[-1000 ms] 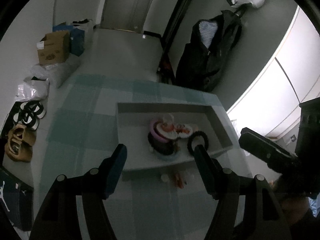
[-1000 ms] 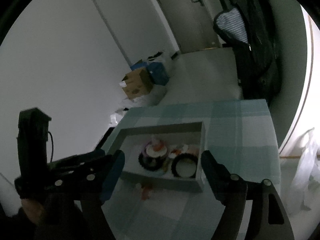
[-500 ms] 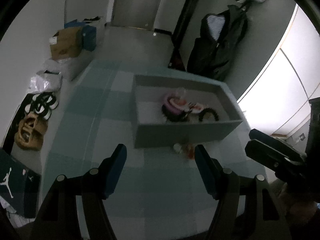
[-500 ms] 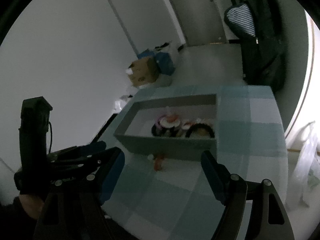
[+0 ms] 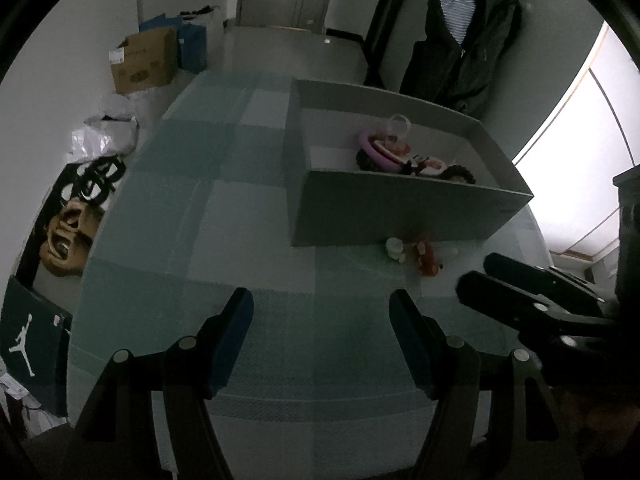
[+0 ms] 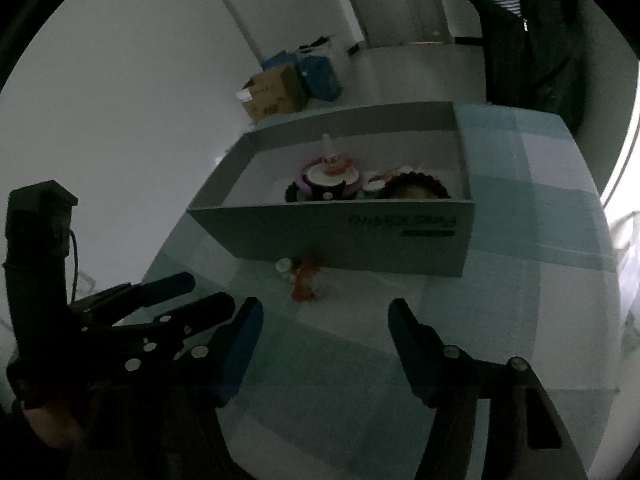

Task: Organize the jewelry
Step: 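Withdraw both grippers from the box toward the small red figurine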

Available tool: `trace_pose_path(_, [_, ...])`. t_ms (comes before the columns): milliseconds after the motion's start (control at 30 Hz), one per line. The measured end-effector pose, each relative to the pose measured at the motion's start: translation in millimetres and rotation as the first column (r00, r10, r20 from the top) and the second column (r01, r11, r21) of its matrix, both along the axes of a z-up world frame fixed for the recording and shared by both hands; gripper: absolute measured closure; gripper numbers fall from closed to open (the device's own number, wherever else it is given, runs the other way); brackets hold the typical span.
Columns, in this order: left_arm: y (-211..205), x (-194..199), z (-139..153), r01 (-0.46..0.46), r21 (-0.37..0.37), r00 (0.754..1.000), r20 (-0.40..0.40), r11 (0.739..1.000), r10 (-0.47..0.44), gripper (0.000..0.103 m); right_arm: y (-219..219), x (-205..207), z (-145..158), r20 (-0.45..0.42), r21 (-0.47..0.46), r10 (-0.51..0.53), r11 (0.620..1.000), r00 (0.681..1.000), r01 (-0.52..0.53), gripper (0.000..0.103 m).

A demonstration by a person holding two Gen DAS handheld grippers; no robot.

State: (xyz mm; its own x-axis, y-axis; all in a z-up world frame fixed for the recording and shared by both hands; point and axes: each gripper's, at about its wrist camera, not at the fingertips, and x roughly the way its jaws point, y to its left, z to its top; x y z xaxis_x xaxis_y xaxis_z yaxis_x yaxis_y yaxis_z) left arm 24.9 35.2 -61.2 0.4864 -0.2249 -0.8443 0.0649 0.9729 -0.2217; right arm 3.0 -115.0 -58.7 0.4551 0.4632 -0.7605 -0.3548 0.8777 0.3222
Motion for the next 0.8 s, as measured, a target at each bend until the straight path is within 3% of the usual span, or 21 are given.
trace_pose_path(233, [5.5, 0.6, -1.1, -0.012, 0.015, 1.0, -0.008, 1.0, 0.012, 0.037, 8.3, 4.7, -5.8, -0.006, -0.025, 0.004, 1.0, 1.0, -0.005, 0.053])
trace_pose_path(433, [6.9, 3.4, -2.7, -0.017, 0.006, 1.0, -0.008, 1.0, 0.017, 0.037, 10.7, 7.7, -6.1, 0.003, -0.026, 0.007, 1.0, 1.0, -0.007, 0.056])
trace_pose_path(633, [7.7, 2.7, -2.5, -0.008, 0.007, 1.0, -0.003, 1.0, 0.008, 0.037, 14.7, 11.1, -7.4, 0.019, -0.055, 0.011, 0.998, 1.0, -0.01, 0.073])
trace_pose_path(800, [5.3, 2.1, 2.3, -0.002, -0.016, 1.0, 0.021, 1.0, 0.002, 0.037, 12.7, 8.3, -4.4, 0.036, -0.072, 0.028, 0.997, 0.999, -0.025, 0.074])
